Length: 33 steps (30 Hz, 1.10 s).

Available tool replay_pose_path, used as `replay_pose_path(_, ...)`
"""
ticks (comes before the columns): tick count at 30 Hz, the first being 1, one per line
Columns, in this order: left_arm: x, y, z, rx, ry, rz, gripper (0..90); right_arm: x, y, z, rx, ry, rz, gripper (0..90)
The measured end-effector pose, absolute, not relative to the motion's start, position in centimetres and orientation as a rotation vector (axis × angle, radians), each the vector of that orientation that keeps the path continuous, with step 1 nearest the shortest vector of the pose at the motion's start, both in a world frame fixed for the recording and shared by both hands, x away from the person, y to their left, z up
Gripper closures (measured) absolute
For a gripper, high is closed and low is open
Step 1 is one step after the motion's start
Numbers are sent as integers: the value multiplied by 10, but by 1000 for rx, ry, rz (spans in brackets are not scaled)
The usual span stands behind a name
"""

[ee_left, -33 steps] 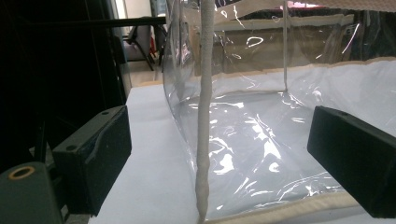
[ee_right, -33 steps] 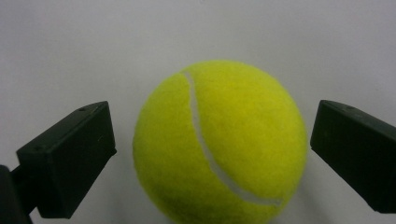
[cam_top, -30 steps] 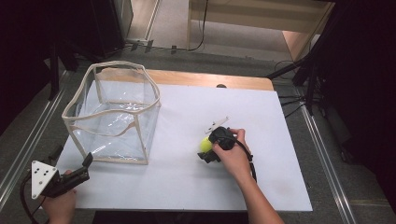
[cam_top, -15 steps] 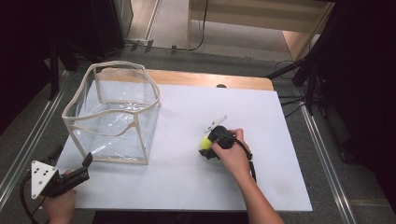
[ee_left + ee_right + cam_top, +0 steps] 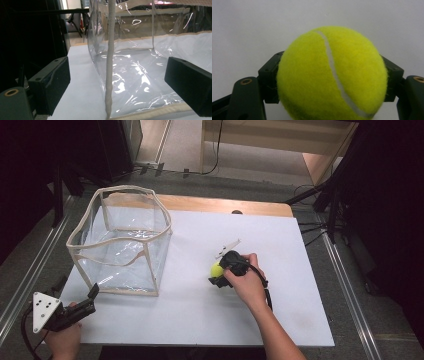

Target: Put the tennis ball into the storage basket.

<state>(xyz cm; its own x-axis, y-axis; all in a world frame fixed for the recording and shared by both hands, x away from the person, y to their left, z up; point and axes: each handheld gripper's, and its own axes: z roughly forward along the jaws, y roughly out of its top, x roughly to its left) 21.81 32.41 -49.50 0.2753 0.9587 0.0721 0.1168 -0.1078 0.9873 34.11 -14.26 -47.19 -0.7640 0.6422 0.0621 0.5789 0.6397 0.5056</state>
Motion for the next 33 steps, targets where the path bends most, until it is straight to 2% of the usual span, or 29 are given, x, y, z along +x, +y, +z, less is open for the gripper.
replay_pose_path(33, 218, 325, -495, 1479, 1056, 996, 68, 355, -93, -445, 845, 2830, 837, 235)
